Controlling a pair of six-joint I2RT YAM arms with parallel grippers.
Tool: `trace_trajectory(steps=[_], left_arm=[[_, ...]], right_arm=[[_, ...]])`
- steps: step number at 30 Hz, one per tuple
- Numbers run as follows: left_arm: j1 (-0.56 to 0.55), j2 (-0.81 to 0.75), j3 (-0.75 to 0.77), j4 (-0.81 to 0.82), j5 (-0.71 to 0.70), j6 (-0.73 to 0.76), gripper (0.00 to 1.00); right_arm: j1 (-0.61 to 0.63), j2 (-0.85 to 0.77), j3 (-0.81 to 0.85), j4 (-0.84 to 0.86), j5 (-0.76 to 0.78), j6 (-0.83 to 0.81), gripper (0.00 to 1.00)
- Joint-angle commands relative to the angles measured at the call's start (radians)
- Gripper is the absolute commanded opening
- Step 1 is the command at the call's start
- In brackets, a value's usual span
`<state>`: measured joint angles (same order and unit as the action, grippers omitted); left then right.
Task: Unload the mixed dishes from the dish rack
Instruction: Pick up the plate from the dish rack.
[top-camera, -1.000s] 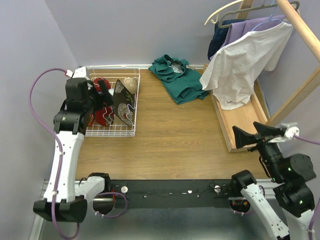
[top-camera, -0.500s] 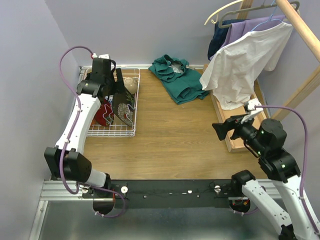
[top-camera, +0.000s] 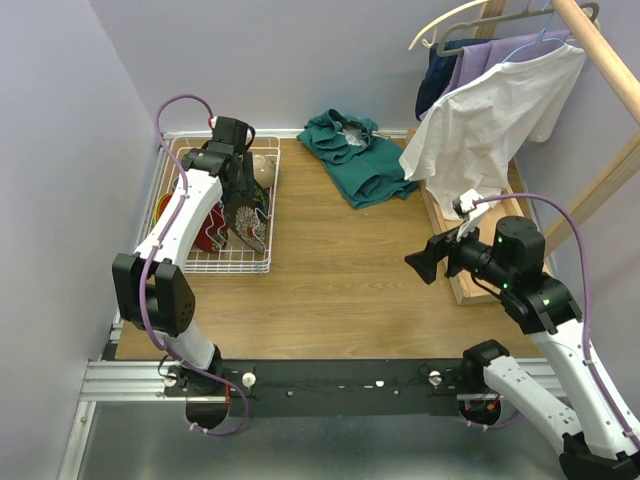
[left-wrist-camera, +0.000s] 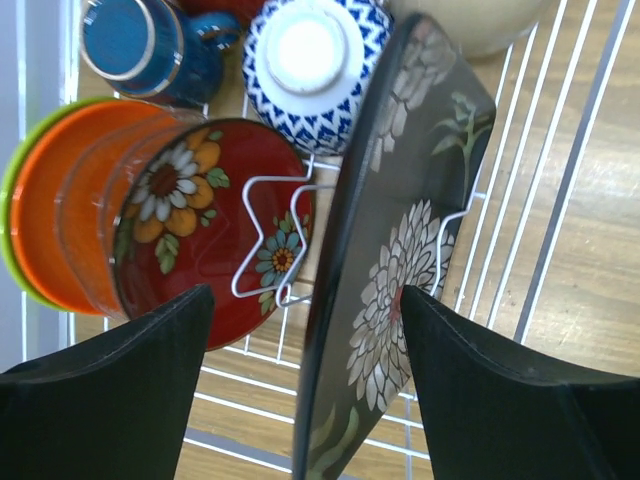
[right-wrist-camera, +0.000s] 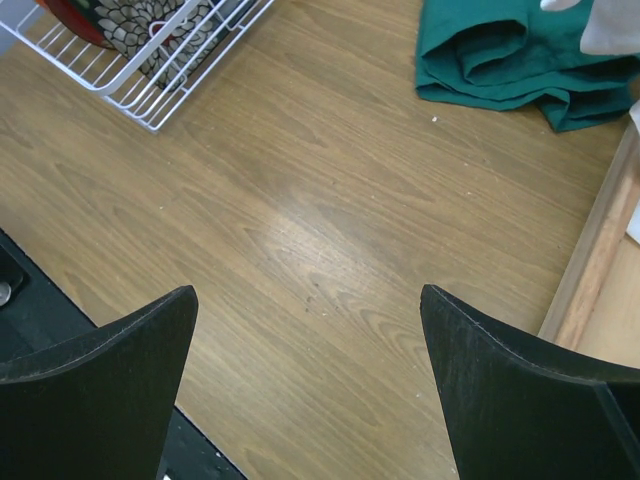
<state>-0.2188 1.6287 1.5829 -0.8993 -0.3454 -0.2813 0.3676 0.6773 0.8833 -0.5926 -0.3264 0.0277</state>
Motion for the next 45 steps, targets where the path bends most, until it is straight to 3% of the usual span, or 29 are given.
trace_trajectory(steps=[1, 18, 30, 33, 45], left_arm=[[-0.008, 0.032, 0.000, -0.016, 0.005, -0.013, 0.78], [-0.008, 0.085, 0.069, -0.069, 0.023, 0.036, 0.37], [0.035, 0.053, 0.094, -0.059, 0.210, 0.021, 0.12], [0.038, 0.056, 0.098, -0.067, 0.210, 0.021, 0.00], [0.015, -0.033, 0.198, -0.116, 0.138, 0.045, 0.00]], right_arm=[[0.008, -0.018, -0.006, 0.007, -0.048, -0.020, 1.00], [0.008, -0.018, -0.056, 0.028, -0.031, -0.051, 1.00], [0.008, -0.008, -0.063, 0.030, -0.040, -0.055, 1.00], [0.008, -0.010, -0.067, 0.033, -0.042, -0.055, 1.00], [0.008, -0.005, -0.070, 0.040, -0.042, -0.061, 1.00]])
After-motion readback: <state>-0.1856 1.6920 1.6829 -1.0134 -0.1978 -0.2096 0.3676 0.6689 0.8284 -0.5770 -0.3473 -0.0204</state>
